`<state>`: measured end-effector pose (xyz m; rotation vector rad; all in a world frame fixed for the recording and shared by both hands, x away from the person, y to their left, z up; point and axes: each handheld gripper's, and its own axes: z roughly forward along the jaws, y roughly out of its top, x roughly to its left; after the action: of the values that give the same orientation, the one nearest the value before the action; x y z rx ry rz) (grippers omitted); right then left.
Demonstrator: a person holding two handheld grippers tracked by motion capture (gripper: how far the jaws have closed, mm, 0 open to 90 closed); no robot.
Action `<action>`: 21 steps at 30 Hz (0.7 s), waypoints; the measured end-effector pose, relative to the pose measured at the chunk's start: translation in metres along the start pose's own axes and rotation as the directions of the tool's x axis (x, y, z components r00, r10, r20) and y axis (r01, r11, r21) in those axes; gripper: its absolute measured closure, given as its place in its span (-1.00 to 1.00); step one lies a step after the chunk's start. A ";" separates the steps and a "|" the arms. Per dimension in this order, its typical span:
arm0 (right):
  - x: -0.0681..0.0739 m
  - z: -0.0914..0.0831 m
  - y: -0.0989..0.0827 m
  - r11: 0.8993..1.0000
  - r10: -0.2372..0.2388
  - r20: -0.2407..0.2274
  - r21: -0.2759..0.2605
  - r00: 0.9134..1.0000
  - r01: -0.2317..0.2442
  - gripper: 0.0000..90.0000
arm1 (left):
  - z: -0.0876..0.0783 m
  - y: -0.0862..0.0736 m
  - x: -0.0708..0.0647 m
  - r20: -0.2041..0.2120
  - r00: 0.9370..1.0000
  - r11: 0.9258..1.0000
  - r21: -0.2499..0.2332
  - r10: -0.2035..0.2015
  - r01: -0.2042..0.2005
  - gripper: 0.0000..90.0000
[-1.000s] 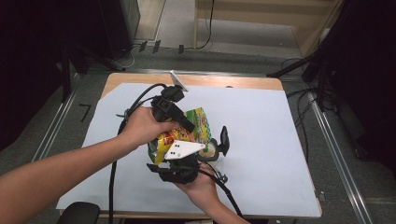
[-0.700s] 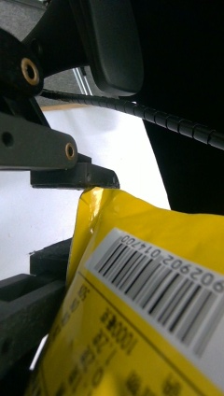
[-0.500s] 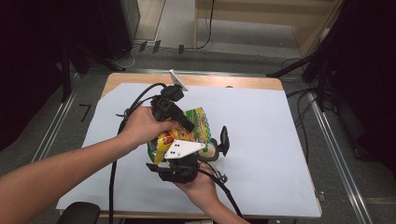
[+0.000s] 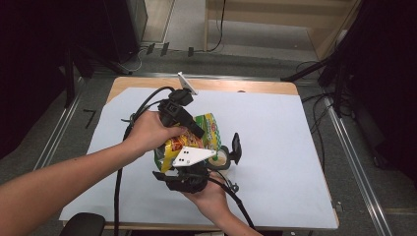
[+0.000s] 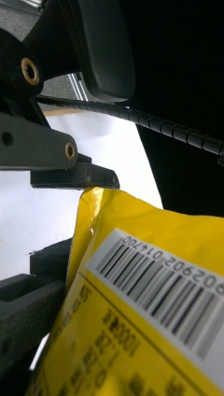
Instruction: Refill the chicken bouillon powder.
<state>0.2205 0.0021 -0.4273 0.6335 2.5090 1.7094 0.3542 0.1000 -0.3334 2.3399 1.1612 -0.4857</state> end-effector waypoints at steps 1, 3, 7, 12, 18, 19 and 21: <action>0.000 0.000 0.000 1.000 0.001 -0.002 0.000 1.000 -0.001 0.49 | 0.000 0.000 0.000 0.000 1.000 1.000 0.001 0.000 0.000 0.85; 0.001 0.000 0.001 1.000 0.002 -0.005 -0.001 1.000 -0.002 0.49 | -0.001 0.000 0.000 0.000 1.000 1.000 0.001 -0.002 0.002 0.85; 0.001 0.000 0.001 1.000 0.000 -0.006 -0.002 1.000 0.000 0.49 | -0.002 -0.001 -0.001 -0.005 1.000 1.000 0.000 0.000 0.000 0.85; 0.001 0.001 0.001 1.000 -0.003 -0.005 0.000 1.000 0.003 0.49 | -0.001 -0.001 0.000 -0.005 1.000 1.000 0.002 0.001 -0.001 0.85; 0.001 -0.001 0.002 1.000 -0.007 0.002 -0.006 1.000 0.007 0.49 | -0.004 0.001 -0.001 0.011 1.000 1.000 -0.002 -0.004 0.004 0.85; 0.001 -0.001 0.003 1.000 -0.006 0.000 -0.007 1.000 0.006 0.49 | -0.003 0.001 0.000 0.011 1.000 1.000 -0.001 -0.007 0.007 0.85; 0.001 -0.001 0.003 1.000 -0.002 -0.003 -0.008 1.000 0.002 0.49 | -0.003 0.001 0.000 0.006 1.000 1.000 0.003 -0.009 0.008 0.85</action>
<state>0.2199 0.0025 -0.4242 0.6283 2.5032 1.7203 0.3549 0.1007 -0.3308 2.3353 1.1689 -0.4973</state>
